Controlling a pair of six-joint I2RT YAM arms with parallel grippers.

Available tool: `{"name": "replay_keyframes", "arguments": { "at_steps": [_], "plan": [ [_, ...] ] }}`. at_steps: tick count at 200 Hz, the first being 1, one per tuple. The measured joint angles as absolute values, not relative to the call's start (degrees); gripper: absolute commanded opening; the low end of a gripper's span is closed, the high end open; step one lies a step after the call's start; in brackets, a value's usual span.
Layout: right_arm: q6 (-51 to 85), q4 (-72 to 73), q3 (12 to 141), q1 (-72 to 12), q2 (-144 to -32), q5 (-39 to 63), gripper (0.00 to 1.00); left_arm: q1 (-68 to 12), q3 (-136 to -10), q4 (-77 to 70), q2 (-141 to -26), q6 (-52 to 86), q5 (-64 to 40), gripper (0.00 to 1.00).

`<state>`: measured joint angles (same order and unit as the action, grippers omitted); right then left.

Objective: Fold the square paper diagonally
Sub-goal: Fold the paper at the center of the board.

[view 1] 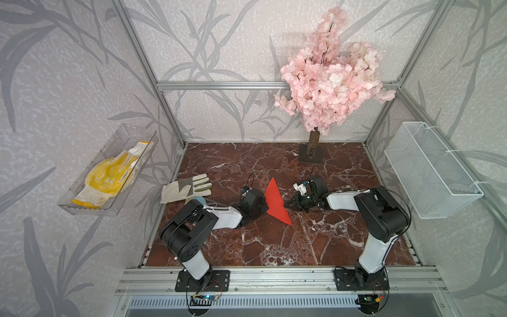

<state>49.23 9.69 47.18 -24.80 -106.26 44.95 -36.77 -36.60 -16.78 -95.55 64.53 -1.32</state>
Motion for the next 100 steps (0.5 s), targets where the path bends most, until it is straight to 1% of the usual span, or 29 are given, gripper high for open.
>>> {"name": "replay_keyframes", "arguments": {
  "at_steps": [23,100],
  "plan": [
    [48.4,8.4,46.8,-24.8,-107.7,45.1,0.00,-36.8,-36.6,-16.8,-95.6,64.6,-1.3,0.00],
    [46.7,9.9,42.9,-25.5,-106.3,47.7,0.00,-36.9,-36.6,-16.8,-95.6,64.7,-1.0,0.00]
  ]
}}
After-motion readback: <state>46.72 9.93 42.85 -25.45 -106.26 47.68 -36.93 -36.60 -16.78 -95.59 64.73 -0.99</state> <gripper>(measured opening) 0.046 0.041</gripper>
